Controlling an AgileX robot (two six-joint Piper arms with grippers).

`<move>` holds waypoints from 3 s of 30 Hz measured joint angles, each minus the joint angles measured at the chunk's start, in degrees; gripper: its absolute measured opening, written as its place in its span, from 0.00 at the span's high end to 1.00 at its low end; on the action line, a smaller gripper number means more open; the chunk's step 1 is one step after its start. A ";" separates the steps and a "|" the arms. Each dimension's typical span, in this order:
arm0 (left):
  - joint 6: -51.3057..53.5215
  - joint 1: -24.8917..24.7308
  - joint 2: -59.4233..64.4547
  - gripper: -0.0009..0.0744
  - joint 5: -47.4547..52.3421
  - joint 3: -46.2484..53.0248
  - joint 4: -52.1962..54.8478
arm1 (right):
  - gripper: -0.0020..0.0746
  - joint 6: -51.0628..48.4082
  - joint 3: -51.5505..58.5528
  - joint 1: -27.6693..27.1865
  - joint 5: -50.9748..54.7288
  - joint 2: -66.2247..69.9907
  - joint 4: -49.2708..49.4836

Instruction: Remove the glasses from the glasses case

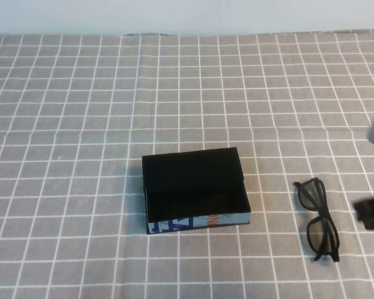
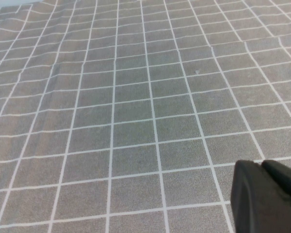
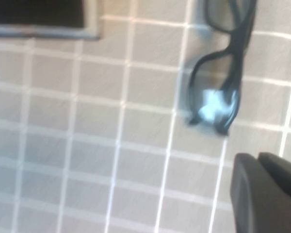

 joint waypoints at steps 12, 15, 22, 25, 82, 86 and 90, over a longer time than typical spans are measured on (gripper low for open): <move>0.00 0.00 0.00 0.99 0.00 0.00 0.00 | 1.00 -1.39 3.17 0.09 5.87 -20.89 0.17; 0.00 0.00 0.00 0.99 0.00 0.00 0.00 | 1.00 -3.01 6.93 -0.29 -2.04 -24.26 -2.18; 0.00 0.00 0.00 0.99 0.00 0.00 0.00 | 1.00 -5.65 28.15 -10.78 -31.10 -38.65 -3.43; 0.00 0.00 0.00 0.99 0.00 0.00 0.00 | 1.00 -5.78 38.02 -14.53 -43.22 -46.28 -3.46; 0.00 0.00 0.00 0.99 0.00 0.00 0.03 | 1.00 -5.87 52.92 -16.46 -37.41 -66.45 -5.29; 0.00 0.00 0.00 0.99 0.00 0.00 0.03 | 1.00 -5.87 52.92 -16.46 -37.41 -66.45 -5.29; 0.00 0.00 0.00 0.99 0.00 0.00 0.03 | 1.00 -5.87 52.92 -16.46 -37.41 -66.45 -5.29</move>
